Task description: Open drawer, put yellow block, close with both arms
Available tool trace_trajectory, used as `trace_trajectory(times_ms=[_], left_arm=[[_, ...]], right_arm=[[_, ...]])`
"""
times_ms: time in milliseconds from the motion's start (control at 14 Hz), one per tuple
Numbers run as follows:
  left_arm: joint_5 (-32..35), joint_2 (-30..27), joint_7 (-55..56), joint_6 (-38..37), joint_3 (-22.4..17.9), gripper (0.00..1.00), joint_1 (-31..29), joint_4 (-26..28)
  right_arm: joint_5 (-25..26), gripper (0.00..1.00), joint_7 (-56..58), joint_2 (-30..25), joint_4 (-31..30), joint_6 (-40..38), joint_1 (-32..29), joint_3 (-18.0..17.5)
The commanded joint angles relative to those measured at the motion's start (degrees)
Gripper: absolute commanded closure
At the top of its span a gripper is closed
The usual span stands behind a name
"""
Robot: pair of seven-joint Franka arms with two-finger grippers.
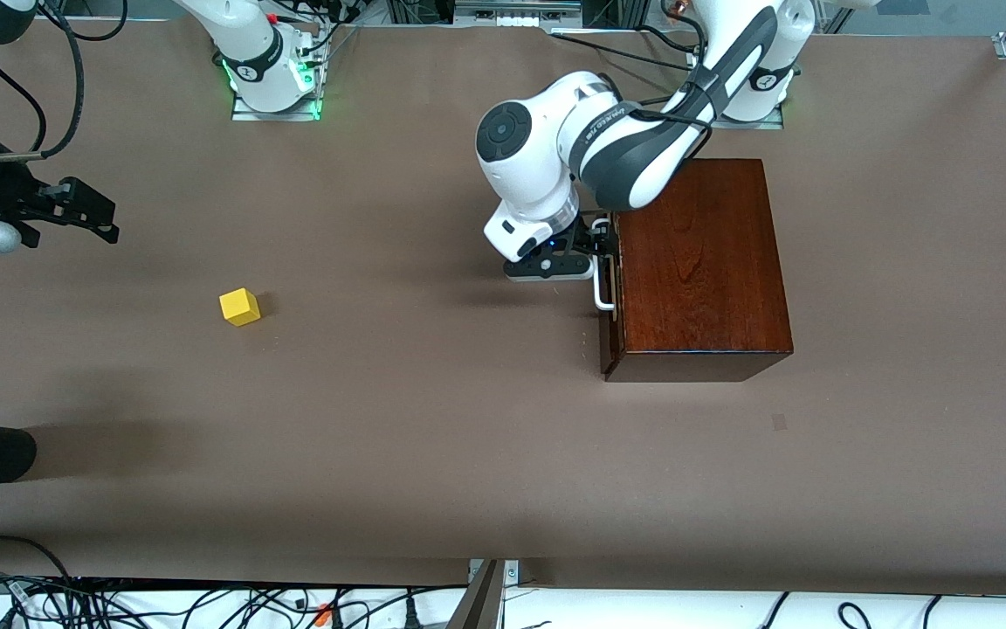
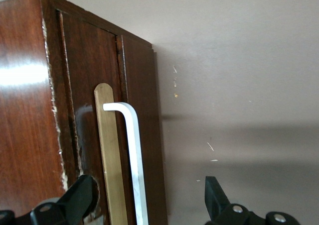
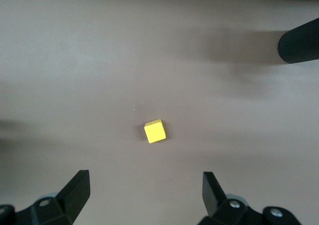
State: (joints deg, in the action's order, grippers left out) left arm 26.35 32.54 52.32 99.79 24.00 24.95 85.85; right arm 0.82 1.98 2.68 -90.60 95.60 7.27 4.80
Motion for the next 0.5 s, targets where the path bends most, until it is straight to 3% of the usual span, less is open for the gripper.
trace_trajectory(times_ms=[0,429], left_arm=[[3.2,0.8,3.2,1.5,-0.1,0.00,0.0,1.4],[4.8,3.0,6.7,2.8,-0.3,0.00,0.0,1.9]], right_arm=[[-0.5,0.00,-0.1,0.5,1.1,-0.5,-0.3,-0.1],[-0.5,0.00,-0.2,0.8,1.1,-0.6,-0.3,-0.1]])
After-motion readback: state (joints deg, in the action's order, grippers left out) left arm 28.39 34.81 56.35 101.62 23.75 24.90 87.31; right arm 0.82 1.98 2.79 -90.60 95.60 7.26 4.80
